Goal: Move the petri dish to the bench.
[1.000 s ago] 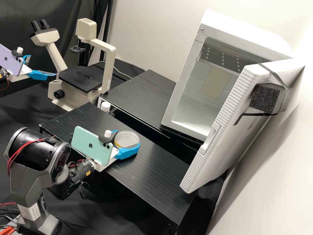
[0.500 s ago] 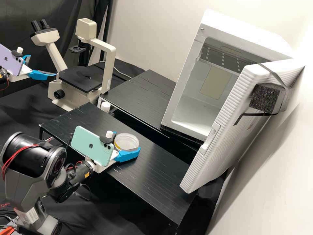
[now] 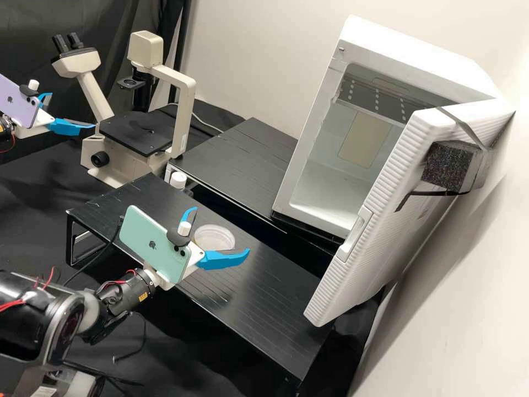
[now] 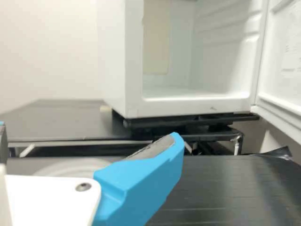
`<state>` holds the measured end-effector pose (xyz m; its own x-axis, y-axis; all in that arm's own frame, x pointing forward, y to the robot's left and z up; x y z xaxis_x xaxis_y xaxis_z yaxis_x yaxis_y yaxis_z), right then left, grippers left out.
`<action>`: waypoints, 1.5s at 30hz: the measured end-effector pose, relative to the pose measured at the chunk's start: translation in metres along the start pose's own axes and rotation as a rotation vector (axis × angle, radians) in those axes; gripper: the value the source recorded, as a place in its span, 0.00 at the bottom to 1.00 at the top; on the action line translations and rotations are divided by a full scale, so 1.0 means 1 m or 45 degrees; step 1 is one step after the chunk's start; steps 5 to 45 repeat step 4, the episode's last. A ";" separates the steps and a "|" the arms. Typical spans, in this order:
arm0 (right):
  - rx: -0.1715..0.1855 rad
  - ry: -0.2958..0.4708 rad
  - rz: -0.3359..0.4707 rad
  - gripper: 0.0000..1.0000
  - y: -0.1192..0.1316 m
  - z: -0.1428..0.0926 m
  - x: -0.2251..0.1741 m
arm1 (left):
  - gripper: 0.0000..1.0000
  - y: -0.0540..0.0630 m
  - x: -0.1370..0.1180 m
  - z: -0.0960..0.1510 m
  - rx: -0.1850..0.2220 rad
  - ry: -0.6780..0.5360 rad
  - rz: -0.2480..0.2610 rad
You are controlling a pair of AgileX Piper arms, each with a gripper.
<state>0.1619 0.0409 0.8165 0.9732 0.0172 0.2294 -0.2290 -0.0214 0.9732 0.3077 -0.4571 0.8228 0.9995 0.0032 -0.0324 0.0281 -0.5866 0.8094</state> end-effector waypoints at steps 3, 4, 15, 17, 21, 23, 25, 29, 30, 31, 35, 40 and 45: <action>0.056 0.024 -0.008 1.00 0.000 -0.001 0.001 | 1.00 0.000 0.000 0.000 0.000 0.000 0.000; 0.077 0.024 -0.013 1.00 0.000 0.000 0.001 | 1.00 0.000 0.000 0.000 0.000 0.000 0.000; 0.077 0.024 -0.013 1.00 0.000 0.000 0.001 | 1.00 0.000 0.000 0.000 0.000 0.000 0.000; 0.077 0.024 -0.013 1.00 0.000 0.000 0.001 | 1.00 0.000 0.000 0.000 0.000 0.000 0.000; 0.077 0.024 -0.013 1.00 0.000 0.000 0.001 | 1.00 0.000 0.000 0.000 0.000 0.000 0.000; 0.077 0.024 -0.013 1.00 0.000 0.000 0.001 | 1.00 0.000 0.000 0.000 0.000 0.000 0.000; 0.077 0.024 -0.013 1.00 0.000 0.000 0.001 | 1.00 0.000 0.000 0.000 0.000 0.000 0.000; 0.077 0.024 -0.013 1.00 0.000 0.000 0.001 | 1.00 0.000 0.000 0.000 0.000 0.000 0.000; 0.077 0.024 -0.013 1.00 0.000 0.000 0.001 | 1.00 0.000 0.000 0.000 0.000 0.000 0.000; 0.077 0.024 -0.013 1.00 0.000 0.000 0.001 | 1.00 0.000 0.000 0.000 0.000 0.000 0.000; 0.077 0.024 -0.013 1.00 0.000 0.000 0.001 | 1.00 0.000 0.000 0.000 0.000 0.000 0.000; 0.077 0.024 -0.013 1.00 0.000 0.000 0.001 | 1.00 0.000 0.000 0.000 0.000 0.000 0.000; 0.077 0.024 -0.013 1.00 0.000 0.000 0.001 | 1.00 0.000 0.000 0.000 0.000 0.000 0.000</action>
